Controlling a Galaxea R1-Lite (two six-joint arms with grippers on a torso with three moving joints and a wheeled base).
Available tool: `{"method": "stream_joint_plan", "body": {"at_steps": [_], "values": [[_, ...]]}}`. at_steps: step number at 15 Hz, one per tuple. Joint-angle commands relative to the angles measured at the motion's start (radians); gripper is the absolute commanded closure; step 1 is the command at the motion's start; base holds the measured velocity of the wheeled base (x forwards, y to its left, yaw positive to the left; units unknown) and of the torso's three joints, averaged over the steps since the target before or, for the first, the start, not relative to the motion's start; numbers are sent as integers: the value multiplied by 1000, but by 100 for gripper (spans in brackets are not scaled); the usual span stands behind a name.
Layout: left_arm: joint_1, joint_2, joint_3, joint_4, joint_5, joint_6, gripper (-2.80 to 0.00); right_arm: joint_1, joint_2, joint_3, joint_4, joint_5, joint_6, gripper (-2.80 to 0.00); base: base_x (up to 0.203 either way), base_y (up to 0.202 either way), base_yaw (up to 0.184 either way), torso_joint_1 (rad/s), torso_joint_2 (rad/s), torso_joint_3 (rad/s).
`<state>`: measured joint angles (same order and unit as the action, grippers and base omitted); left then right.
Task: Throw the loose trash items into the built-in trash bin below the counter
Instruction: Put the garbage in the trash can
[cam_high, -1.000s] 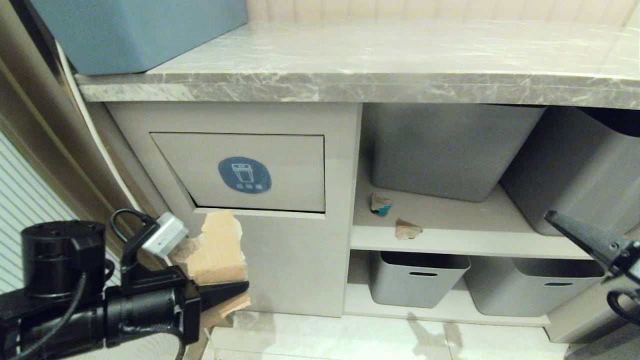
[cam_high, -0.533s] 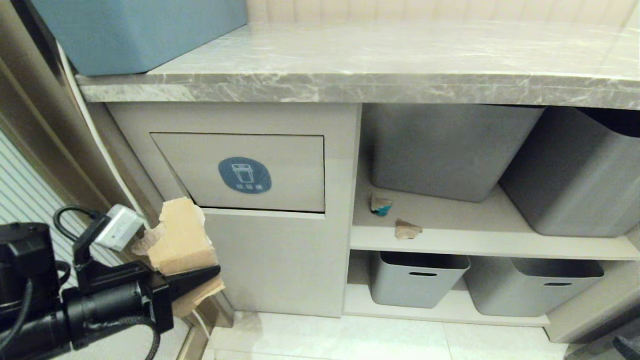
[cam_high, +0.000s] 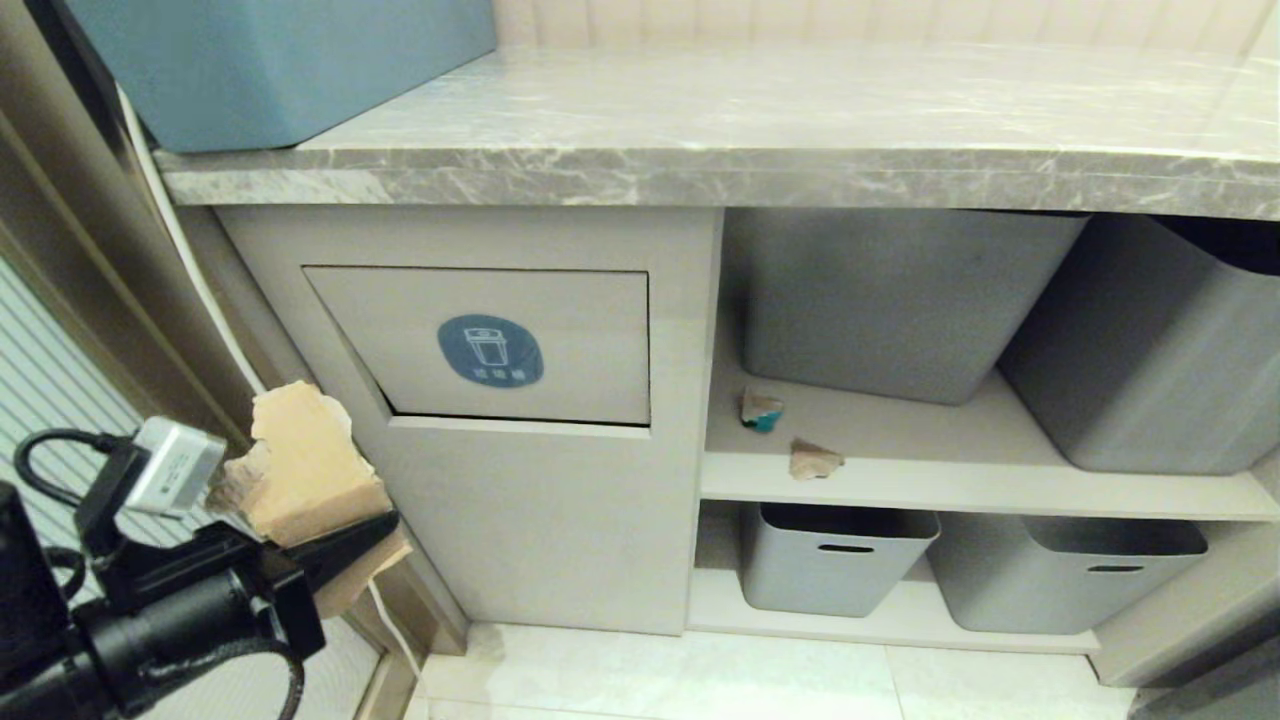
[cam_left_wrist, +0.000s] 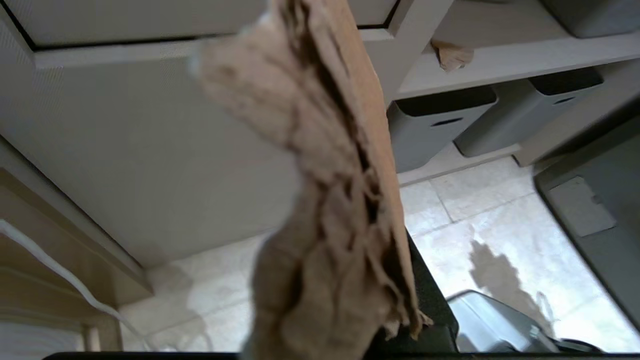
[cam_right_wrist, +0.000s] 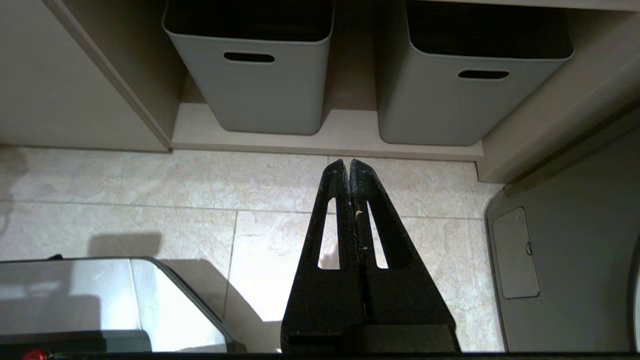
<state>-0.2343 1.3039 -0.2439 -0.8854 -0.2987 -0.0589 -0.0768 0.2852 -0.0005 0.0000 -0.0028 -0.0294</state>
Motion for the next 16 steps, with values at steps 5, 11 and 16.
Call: {"method": "stream_joint_plan", "body": {"at_steps": [5, 11, 16], "values": [[5, 401, -33, -445, -1, 36, 0, 0, -6, 0, 2, 4, -2, 0, 0, 0, 0, 0, 0, 0], [4, 562, -191, -486, 0, 42, 0, 0, -6, 0, 2, 1, 26, 0, 0, 0, 0, 0, 0, 0], [0, 700, -287, -622, 0, 17, 0, 0, -6, 0, 0, 4, 17, 0, 0, 0, 0, 0, 0, 0]]}}
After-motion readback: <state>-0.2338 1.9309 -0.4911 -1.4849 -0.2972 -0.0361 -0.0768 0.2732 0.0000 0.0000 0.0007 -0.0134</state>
